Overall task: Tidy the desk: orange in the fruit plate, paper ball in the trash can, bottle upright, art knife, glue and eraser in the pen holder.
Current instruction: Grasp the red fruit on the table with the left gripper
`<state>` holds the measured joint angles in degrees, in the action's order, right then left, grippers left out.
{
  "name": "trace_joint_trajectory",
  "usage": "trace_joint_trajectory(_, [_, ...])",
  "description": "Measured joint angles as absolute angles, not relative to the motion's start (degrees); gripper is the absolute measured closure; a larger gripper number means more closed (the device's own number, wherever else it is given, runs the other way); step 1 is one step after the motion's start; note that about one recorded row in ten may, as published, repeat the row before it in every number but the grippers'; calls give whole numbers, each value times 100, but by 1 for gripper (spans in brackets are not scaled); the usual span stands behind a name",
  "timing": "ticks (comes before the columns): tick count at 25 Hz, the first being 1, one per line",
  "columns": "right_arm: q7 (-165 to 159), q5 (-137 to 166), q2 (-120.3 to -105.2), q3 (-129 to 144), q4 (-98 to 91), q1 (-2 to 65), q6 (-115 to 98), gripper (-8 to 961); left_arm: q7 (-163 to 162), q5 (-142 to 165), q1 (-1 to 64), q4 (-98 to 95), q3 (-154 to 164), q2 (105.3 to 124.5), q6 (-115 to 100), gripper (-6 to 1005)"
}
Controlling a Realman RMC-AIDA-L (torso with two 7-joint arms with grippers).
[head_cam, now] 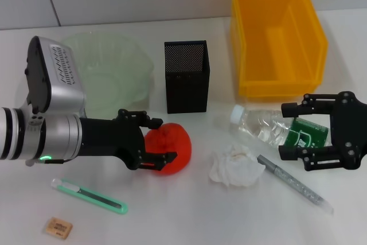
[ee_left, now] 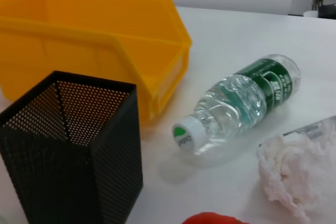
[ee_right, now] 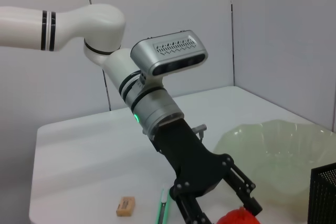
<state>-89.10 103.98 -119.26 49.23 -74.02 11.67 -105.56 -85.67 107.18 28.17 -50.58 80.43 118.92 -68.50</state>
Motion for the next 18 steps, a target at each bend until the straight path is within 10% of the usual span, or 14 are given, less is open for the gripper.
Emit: trace_joint_trajectory(18, [-8911, 10398, -11927, 4931, -7396, 1173, -10528, 185, -8632, 10723, 2815, -5062, 8106, 11882, -6774, 684])
